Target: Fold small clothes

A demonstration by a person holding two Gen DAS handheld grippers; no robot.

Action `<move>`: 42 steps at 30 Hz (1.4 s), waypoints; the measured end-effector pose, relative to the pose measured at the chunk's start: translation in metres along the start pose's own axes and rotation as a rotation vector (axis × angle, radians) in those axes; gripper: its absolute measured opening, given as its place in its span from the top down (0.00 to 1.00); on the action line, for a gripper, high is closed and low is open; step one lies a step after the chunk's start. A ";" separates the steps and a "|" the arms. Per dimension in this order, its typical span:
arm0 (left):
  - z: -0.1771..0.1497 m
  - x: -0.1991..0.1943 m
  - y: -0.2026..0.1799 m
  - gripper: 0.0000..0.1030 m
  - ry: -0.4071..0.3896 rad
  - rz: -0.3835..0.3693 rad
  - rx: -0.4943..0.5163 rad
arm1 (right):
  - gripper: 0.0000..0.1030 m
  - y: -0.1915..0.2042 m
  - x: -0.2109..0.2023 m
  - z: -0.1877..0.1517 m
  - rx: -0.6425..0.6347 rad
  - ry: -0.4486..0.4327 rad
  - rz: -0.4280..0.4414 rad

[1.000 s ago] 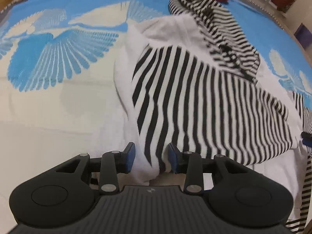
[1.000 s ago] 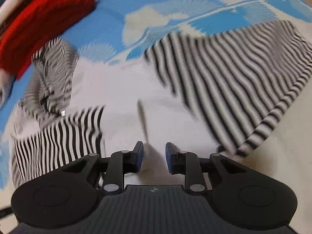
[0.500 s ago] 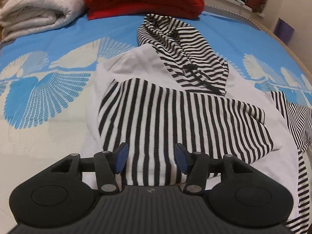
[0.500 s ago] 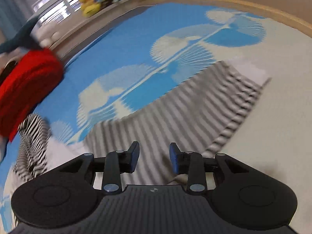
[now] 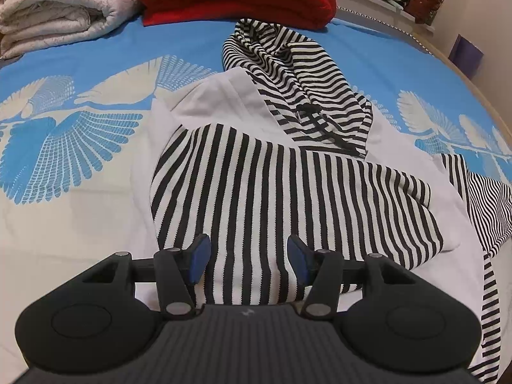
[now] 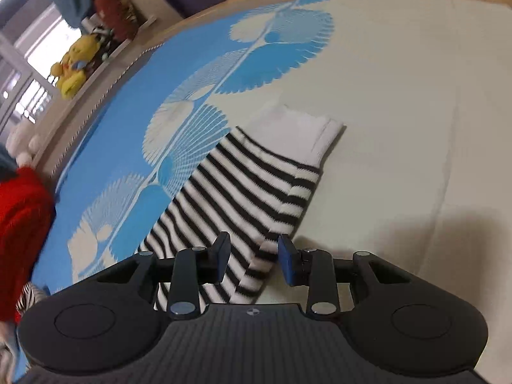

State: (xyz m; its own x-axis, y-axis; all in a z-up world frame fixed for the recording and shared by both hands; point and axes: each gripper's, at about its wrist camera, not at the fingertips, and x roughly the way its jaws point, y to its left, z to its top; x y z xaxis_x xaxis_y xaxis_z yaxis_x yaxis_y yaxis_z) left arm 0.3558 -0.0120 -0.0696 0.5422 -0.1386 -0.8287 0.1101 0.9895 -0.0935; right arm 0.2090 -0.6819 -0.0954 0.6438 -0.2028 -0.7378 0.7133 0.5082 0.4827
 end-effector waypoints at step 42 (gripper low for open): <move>0.019 -0.012 0.063 0.73 0.012 -0.088 -0.199 | 0.76 0.289 -0.084 -0.267 -0.596 0.324 0.361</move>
State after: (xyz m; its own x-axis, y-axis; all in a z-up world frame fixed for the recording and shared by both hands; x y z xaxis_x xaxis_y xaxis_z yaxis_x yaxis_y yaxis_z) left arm 0.3720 0.0513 -0.0556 0.5279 -0.2258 -0.8187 -0.0103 0.9622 -0.2721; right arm 0.2871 -0.2947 -0.0193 0.6296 0.2697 -0.7286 0.1451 0.8805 0.4513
